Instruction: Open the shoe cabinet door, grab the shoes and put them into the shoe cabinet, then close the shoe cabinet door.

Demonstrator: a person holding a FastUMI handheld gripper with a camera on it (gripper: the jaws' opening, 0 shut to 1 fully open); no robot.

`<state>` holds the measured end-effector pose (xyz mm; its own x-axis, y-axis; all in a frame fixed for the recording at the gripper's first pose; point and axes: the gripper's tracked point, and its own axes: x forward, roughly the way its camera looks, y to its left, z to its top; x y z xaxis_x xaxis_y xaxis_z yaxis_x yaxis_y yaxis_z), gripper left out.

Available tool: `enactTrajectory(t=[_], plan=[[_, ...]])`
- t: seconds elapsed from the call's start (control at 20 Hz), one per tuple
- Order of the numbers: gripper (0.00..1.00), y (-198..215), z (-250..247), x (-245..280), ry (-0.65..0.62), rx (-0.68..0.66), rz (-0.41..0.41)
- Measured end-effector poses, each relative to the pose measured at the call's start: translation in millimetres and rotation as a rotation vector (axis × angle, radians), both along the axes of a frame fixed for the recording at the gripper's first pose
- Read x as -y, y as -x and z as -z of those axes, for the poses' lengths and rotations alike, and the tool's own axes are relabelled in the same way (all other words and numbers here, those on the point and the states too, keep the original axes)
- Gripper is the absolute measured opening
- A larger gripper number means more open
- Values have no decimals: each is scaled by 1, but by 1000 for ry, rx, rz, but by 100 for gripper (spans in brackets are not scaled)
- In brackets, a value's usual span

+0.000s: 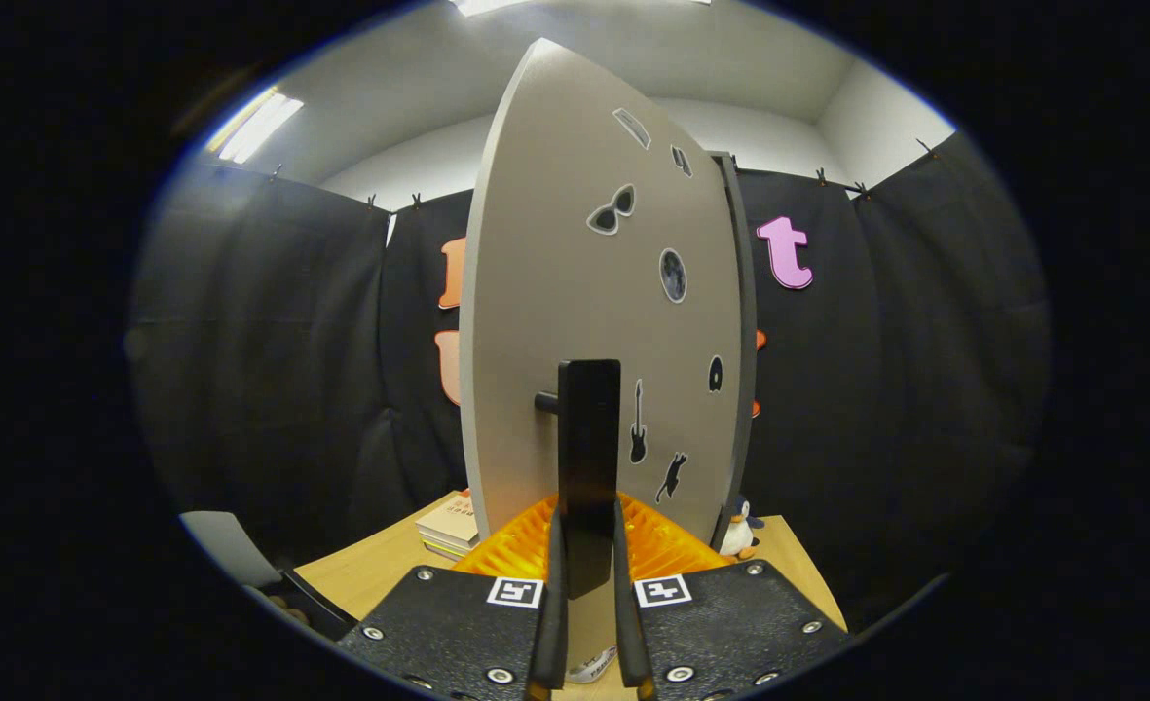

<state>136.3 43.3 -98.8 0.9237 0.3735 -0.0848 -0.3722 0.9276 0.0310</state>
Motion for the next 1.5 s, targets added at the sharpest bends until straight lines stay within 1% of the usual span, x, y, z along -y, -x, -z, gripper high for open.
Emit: enactTrajectory(t=[0.15, 0.55, 0.8, 0.95, 1.05, 1.2, 1.35, 1.5], plan=[[20, 1, 1, 23, 1, 4, 11], [19, 6, 9, 90, 19, -1, 84], [19, 8, 10, 125, 31, -1, 182], [17, 13, 12, 142, 42, 2, 249], [17, 20, 12, 146, 34, -3, 295], [14, 34, 19, 142, 36, -13, 362], [13, 47, 24, 119, 55, -18, 397], [13, 60, 32, 93, 42, -34, 437]])
